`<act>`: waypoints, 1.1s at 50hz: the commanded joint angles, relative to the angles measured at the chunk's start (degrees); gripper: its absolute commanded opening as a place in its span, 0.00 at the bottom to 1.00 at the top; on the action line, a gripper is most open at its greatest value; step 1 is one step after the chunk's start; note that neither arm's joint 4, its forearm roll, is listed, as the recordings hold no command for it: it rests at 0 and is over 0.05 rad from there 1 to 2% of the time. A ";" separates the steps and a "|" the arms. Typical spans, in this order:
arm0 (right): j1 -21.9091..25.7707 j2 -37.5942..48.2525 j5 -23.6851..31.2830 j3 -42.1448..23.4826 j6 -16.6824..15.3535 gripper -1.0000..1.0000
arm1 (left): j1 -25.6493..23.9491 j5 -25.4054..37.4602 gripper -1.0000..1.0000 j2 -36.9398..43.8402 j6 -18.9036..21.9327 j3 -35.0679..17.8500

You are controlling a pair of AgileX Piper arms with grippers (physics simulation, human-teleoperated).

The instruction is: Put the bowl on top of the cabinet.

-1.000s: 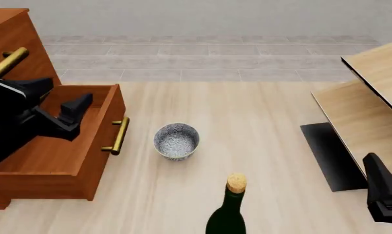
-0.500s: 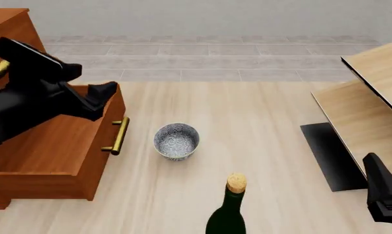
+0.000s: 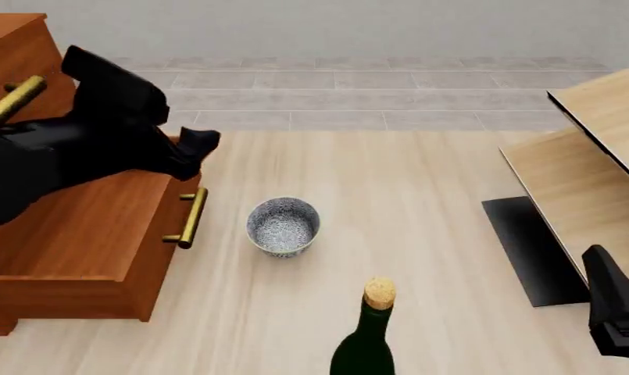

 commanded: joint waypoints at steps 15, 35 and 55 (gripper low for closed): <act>0.00 -0.01 0.00 0.00 0.00 1.00 | -1.24 3.12 1.00 7.48 -1.25 -5.19; 0.00 0.01 0.00 0.00 0.00 1.00 | -4.14 2.17 1.00 13.04 -0.41 -7.09; 0.00 0.01 0.00 0.00 -0.01 1.00 | -5.42 -0.94 1.00 16.44 0.91 -6.31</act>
